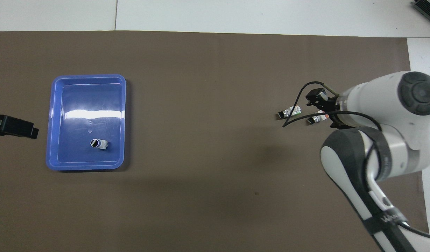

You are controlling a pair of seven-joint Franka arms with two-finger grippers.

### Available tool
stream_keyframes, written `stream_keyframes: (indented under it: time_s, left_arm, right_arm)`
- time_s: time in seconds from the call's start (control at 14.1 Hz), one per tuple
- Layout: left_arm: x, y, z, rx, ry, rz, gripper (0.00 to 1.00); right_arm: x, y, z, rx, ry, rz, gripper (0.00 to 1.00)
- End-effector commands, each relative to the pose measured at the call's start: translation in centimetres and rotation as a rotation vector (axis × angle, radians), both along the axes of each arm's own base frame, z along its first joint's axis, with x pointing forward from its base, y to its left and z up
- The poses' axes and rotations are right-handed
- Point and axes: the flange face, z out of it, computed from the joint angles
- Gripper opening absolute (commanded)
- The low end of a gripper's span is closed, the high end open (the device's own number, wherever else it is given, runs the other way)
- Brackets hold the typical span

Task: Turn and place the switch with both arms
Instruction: 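Reach the right gripper to the white-black switch and grasp it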

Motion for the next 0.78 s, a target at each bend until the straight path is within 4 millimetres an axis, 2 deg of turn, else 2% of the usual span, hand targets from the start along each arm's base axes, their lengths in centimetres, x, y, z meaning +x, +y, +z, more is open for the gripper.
stream_keyframes:
  time_s: [0.0, 0.14, 0.21, 0.5, 0.57, 0.64, 0.71]
  left_arm:
    - [0.8, -0.3, 0.1, 0.024, -0.028, -0.009, 1.0]
    - [0.5, -0.6, 0.0, 0.011, -0.026, -0.015, 1.0]
    - [0.3, -0.6, -0.1, 0.01, -0.02, -0.014, 1.0]
    - [-0.1, -0.5, -0.5, 0.01, -0.005, -0.015, 1.0]
    - [-0.4, -0.5, -0.6, 0.011, -0.001, -0.009, 1.0]
    - [-0.3, -0.5, -0.6, 0.011, -0.004, 0.0, 1.0]
    - [-0.3, -0.3, -0.6, 0.011, -0.004, 0.003, 1.0]
  right_arm:
    - [1.4, -1.8, -2.8, 0.067, 0.017, -0.114, 1.0]
    - [1.6, -2.9, -4.1, 0.137, 0.047, -0.202, 1.0]
    - [1.5, -2.3, -4.7, 0.148, 0.057, -0.209, 1.0]
    - [1.7, -2.4, -5.6, 0.15, 0.061, -0.218, 1.0]
    - [1.7, -2.4, -5.6, 0.15, 0.061, -0.217, 0.88]
    - [1.7, -2.5, -5.7, 0.15, 0.064, -0.215, 0.61]
    - [1.7, -2.6, -5.9, 0.151, 0.067, -0.217, 0.3]
